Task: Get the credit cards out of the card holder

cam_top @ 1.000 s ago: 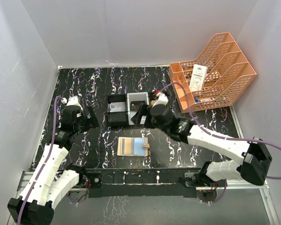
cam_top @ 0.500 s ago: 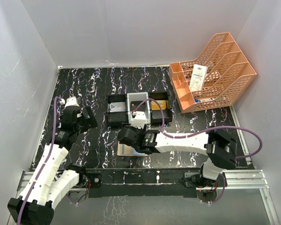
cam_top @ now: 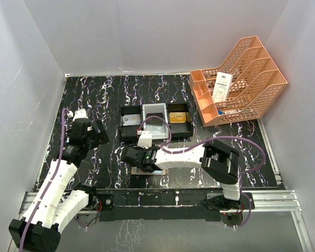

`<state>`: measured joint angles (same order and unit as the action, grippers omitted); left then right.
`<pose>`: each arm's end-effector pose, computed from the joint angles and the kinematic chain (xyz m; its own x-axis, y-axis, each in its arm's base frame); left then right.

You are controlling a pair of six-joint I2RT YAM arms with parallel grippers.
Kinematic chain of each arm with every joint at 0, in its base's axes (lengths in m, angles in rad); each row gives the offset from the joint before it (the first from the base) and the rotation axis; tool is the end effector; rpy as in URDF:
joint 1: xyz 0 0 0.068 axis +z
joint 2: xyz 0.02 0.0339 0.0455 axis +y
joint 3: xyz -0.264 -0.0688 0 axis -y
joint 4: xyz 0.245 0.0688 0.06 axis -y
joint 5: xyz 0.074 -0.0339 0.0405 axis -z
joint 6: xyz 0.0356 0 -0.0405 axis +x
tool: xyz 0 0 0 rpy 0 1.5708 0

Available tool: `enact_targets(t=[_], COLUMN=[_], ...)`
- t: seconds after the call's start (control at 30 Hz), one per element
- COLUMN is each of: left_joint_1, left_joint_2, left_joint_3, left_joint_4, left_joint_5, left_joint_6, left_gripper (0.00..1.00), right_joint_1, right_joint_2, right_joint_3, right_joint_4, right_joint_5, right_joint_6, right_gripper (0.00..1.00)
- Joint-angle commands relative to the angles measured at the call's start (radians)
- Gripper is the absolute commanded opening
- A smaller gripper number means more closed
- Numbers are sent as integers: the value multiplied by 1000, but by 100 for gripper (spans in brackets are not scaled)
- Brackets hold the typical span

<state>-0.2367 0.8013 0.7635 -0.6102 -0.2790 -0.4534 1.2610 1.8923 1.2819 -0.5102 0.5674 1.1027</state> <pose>0.1673 -0.0303 0.2885 -0.5327 -0.3047 -0.7895 -0.2462 0.9484 -0.1998 0.1352 0.3597 0.1790 -0.7770 0.0413 -0.6282 -0.0852 0.9817 0.1700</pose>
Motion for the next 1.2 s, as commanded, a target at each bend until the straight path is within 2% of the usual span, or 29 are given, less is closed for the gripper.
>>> enact_targets(t=[0.0, 0.23, 0.37, 0.43, 0.67, 0.77, 0.87, 1.03, 1.17], left_joint_1=[6, 7, 6, 6, 6, 6, 6, 6, 7], left_joint_2=[19, 33, 54, 71, 98, 93, 89, 79, 77], left_joint_3=[18, 15, 15, 15, 16, 15, 16, 14, 15], left_joint_4=[-3, -3, 8, 11, 21, 23, 20, 15, 14], left_joint_5=[-5, -8, 9, 20, 55, 59, 52, 36, 36], left_joint_6=[6, 0, 8, 15, 24, 25, 23, 18, 18], left_gripper=[99, 99, 99, 99, 99, 99, 99, 99, 99], right_joint_1=[-21, -49, -55, -56, -58, -57, -57, -57, -60], right_joint_2=[12, 54, 82, 94, 134, 162, 190, 176, 143], right_joint_3=[57, 18, 17, 28, 54, 94, 120, 93, 58], right_joint_4=[-53, -57, -63, -78, -136, -190, -216, -168, -103], right_joint_5=[-15, -100, -130, -135, -116, -86, -89, -121, -162], right_joint_6=[16, -19, -34, -41, -54, -59, -65, -70, -87], right_gripper=[56, 58, 68, 70, 60, 60, 64, 55, 52])
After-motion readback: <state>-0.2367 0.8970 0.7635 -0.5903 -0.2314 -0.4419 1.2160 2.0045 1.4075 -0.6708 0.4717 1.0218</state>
